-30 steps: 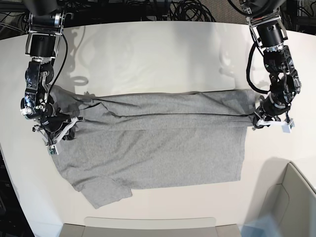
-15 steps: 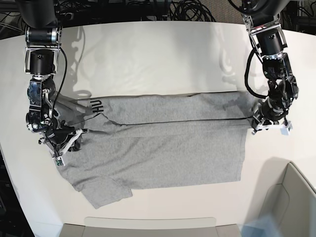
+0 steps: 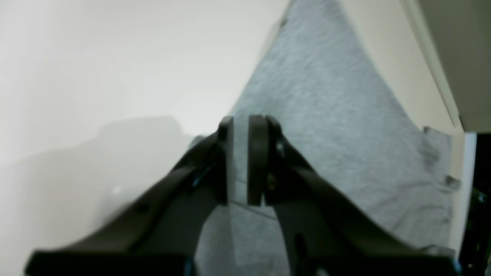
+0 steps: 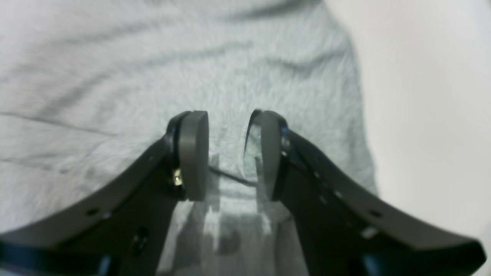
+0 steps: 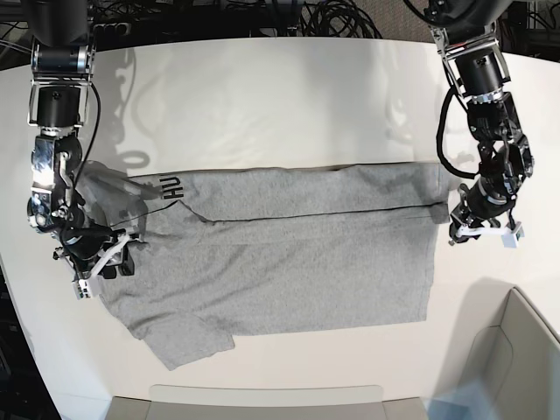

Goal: Fold the T-shirt properly
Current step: 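Drag the folded edge back toward the robot with both grippers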

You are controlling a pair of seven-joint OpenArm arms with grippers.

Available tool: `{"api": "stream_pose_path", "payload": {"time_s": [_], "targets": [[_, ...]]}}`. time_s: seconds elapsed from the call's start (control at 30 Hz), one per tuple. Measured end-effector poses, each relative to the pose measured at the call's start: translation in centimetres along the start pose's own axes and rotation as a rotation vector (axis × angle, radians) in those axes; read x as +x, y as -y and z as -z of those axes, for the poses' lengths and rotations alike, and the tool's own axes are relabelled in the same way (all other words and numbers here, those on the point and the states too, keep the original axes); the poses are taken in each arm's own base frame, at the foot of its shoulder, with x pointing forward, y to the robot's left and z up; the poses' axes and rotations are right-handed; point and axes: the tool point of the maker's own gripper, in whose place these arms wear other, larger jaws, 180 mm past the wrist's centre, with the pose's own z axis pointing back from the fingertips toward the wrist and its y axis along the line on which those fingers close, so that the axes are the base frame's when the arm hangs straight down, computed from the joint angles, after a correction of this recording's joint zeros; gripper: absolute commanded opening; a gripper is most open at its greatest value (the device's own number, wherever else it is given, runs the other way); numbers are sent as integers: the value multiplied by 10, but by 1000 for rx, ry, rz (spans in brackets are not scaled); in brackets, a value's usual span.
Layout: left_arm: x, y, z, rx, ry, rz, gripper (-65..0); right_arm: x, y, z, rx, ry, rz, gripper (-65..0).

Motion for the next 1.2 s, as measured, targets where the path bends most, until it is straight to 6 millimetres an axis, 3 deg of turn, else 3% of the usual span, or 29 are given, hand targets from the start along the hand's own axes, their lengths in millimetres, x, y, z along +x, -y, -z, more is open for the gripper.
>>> {"api": "stream_pose_path", "payload": {"time_s": [0.07,0.23,0.37,0.5,0.6,0.7,0.83,1.0,1.2], "targets": [[-5,4,-8,-12,-22,21,-568,-13,9,-15,-18,-3,5,-419],[-26,-8,-26,10,-55,67,-567,-87,33,-53,-102,-147,89,-419],[-41,-17,-37,27,-71,89,-566,-111,53,-77,-163,-160,135,-419],[-46,-20,-39,34,-81,91,-565,-129,56,-82,-173,-192,163,-419],[-47,-22,-39,38,-82,90,-561,-150,57,-73,-165,-243,213,-419],[-52,-28,-35,51,-102,73,-514,-152,64,-63,-167,-237,264,-419],[-70,-58,-29,158,-157,-26,-486,-149,64,-58,-162,-226,270,-419],[-56,-52,-28,140,-125,-20,-486,-148,57,-54,-142,-232,246,-419],[-64,-52,-29,140,-161,-22,-484,-148,57,-54,-142,-230,246,-419]]}}
